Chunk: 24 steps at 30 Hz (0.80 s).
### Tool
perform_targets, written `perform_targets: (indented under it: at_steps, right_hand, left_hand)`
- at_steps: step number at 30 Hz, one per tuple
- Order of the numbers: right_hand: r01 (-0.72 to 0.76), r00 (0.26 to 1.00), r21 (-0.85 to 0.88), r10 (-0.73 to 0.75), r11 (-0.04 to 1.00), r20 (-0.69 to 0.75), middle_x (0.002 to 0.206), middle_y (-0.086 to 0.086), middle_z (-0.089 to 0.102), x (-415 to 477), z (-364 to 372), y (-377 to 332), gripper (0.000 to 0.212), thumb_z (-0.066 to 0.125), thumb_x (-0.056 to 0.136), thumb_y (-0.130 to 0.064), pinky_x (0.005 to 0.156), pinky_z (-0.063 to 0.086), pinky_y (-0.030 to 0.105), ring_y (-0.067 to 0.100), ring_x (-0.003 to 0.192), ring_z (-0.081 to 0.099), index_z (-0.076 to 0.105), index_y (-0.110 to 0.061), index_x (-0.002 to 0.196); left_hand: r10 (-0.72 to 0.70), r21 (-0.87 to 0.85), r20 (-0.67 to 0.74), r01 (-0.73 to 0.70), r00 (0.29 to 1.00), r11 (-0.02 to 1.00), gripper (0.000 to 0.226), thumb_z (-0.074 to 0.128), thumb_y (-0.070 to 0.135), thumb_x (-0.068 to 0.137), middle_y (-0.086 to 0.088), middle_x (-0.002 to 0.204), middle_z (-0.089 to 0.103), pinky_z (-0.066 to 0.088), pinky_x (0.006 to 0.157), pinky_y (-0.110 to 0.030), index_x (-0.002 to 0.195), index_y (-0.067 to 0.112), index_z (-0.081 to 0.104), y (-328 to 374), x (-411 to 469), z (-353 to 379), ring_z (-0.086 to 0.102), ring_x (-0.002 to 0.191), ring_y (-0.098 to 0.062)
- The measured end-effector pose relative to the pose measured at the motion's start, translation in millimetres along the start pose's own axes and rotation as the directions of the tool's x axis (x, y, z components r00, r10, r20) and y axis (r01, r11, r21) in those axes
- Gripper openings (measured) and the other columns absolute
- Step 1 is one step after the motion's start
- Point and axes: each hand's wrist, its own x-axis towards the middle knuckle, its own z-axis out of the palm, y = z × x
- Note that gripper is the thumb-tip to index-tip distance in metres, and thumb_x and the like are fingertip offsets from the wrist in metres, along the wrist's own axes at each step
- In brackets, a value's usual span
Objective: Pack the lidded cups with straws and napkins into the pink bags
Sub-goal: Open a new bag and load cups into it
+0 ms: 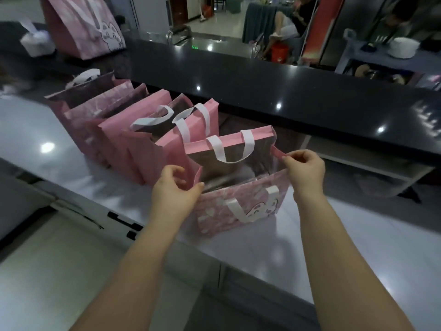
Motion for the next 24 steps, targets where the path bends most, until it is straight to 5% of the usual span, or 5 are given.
perform_targets:
  at_steps: [2, 6, 16, 24]
  right_hand:
    - [-0.002, 1.0, 0.011, 0.002, 1.0, -0.02, 0.072, -0.005, 0.064, -12, -5, 2, 0.011, 0.068, 0.08, -0.011, 0.06, 0.049, 0.025, 0.012, 0.07, 0.061, 0.067, -0.02, 0.074]
    - [0.017, 0.995, 0.018, -0.016, 1.0, -0.095, 0.075, -0.003, 0.064, -38, -16, 4, 0.011, 0.067, 0.083, -0.013, 0.06, 0.048, 0.024, 0.012, 0.072, 0.061, 0.064, -0.021, 0.076]
    - [0.07, 0.928, 0.05, -0.047, 0.996, -0.37, 0.083, -0.006, 0.061, -118, -67, 18, 0.017, 0.062, 0.092, -0.015, 0.054, 0.046, 0.01, 0.006, 0.074, 0.058, 0.055, -0.026, 0.082]
    - [0.069, 0.839, -0.019, -0.069, 0.997, -0.539, 0.087, -0.006, 0.06, -182, -144, 24, 0.014, 0.06, 0.094, -0.018, 0.065, 0.049, 0.019, 0.009, 0.078, 0.058, 0.054, -0.027, 0.085]
  left_hand:
    - [0.008, 0.003, 0.028, -0.008, 1.0, 1.0, 0.012, 0.079, 0.023, 0.076, 0.009, 0.073, 0.068, 0.055, 0.069, -0.033, 0.08, 0.021, 0.068, -2, -2, -5, 0.067, 0.073, -0.013]
    - [0.099, 0.021, 0.026, -0.099, 0.995, 0.995, 0.015, 0.072, 0.021, 0.08, 0.008, 0.062, 0.065, 0.049, 0.059, -0.028, 0.066, 0.02, 0.066, -2, -1, -7, 0.06, 0.062, -0.005]
    - [0.383, -0.096, 0.144, -0.372, 0.912, 0.923, 0.024, 0.062, 0.022, 0.091, 0.008, 0.068, 0.058, 0.039, 0.053, -0.023, 0.07, 0.026, 0.05, 5, -22, 4, 0.055, 0.062, -0.005]
    - [0.545, -0.307, 0.254, -0.468, 0.799, 0.829, 0.018, 0.061, 0.022, 0.096, 0.008, 0.076, 0.056, 0.045, 0.057, -0.014, 0.081, 0.02, 0.052, 36, -71, 41, 0.056, 0.069, -0.007]
